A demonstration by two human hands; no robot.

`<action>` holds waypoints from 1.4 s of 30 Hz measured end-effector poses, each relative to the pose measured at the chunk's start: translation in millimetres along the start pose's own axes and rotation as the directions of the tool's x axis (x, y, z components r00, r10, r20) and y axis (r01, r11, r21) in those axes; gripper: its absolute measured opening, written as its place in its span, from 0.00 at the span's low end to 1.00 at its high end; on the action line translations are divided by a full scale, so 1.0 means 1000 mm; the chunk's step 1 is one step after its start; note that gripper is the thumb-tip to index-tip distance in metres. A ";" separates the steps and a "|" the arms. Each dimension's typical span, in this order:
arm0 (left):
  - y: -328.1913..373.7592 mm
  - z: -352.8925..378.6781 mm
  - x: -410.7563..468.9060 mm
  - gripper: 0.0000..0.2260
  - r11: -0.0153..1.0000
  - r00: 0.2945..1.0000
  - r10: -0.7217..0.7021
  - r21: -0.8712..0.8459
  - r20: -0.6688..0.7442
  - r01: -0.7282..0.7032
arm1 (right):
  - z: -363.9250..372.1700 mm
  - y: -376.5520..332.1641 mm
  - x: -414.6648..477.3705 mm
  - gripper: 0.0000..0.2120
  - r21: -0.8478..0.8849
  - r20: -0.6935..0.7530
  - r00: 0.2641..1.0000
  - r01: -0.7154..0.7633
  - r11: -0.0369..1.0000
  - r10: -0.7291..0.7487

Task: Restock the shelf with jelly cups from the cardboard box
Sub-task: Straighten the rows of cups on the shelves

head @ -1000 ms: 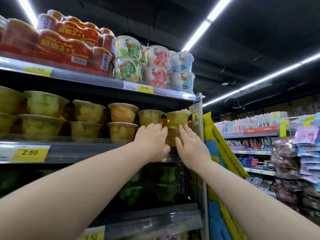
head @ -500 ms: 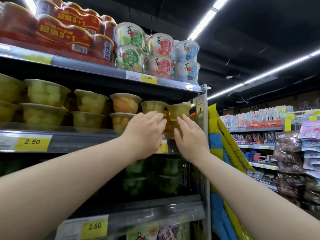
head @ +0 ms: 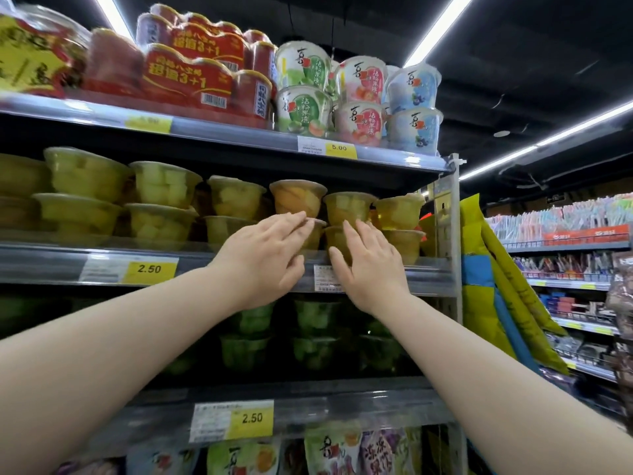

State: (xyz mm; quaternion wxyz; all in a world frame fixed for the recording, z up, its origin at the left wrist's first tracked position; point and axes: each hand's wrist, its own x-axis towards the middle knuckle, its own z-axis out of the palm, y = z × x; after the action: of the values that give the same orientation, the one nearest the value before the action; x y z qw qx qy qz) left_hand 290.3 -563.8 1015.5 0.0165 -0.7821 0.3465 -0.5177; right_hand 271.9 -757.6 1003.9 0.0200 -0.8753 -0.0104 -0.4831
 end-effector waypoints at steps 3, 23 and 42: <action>0.000 -0.002 0.006 0.26 0.999 0.999 -0.028 -0.018 -0.023 0.028 | -0.001 0.003 0.000 0.28 0.015 -0.026 1.000 0.005 1.000 -0.004; -0.053 -0.031 -0.043 0.30 0.958 0.968 -0.250 0.149 0.014 0.246 | 0.012 -0.066 0.007 0.25 0.082 -0.074 0.983 0.174 0.981 -0.169; -0.099 -0.036 -0.075 0.26 0.930 0.930 -0.368 0.021 0.017 0.368 | 0.034 -0.137 0.023 0.25 0.099 -0.111 0.951 0.300 0.949 -0.289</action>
State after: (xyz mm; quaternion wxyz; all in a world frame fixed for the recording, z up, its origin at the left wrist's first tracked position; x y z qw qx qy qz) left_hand 295.9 -435.0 1009.7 -0.0706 -0.8383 0.1893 -0.5064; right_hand 308.1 -619.1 1008.6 -0.0016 -0.8374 -0.1679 -0.5202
